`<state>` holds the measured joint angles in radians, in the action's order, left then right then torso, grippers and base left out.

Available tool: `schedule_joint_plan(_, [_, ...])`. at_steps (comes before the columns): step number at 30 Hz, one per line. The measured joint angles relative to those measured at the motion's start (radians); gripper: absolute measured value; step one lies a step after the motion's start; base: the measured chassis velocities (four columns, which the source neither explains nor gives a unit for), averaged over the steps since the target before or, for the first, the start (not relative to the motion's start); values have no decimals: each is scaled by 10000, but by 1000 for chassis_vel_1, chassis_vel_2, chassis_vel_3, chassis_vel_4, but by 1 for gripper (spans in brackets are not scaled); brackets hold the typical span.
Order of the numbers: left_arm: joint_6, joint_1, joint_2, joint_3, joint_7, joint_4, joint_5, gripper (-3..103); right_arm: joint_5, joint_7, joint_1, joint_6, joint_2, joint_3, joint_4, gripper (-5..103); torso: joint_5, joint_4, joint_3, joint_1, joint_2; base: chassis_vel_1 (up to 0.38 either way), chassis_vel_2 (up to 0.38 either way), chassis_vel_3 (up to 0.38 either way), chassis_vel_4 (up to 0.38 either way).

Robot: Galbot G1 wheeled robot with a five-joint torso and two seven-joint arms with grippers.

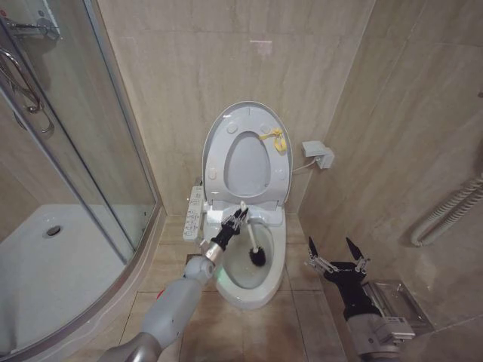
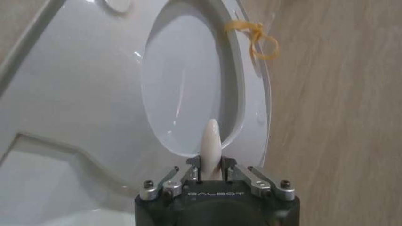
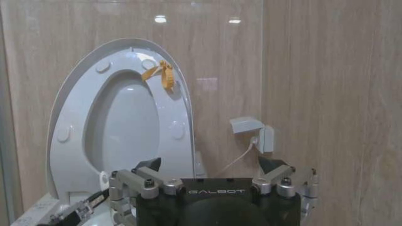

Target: Open the toilet lid, clean the toilet bowl with a toilet brush, close the toilet lid, and flush.

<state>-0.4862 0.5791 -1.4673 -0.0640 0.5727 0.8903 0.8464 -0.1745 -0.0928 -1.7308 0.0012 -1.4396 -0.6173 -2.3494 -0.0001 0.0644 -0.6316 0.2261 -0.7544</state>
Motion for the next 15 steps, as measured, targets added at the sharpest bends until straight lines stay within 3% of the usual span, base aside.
schedule_joint_plan(8, [-441, 372, -146, 87, 570, -535, -465, 21, 0, 0, 0, 0, 0, 0, -1, 100, 2, -7, 2, -1, -1, 0, 0, 0, 0])
schedule_joint_plan(15, [-893, 169, -285, 265, 723, -798, -1174, 21, 0, 0, 0, 0, 0, 0, 0, 100, 2, -6, 1, 0, 0, 0, 0, 0, 0])
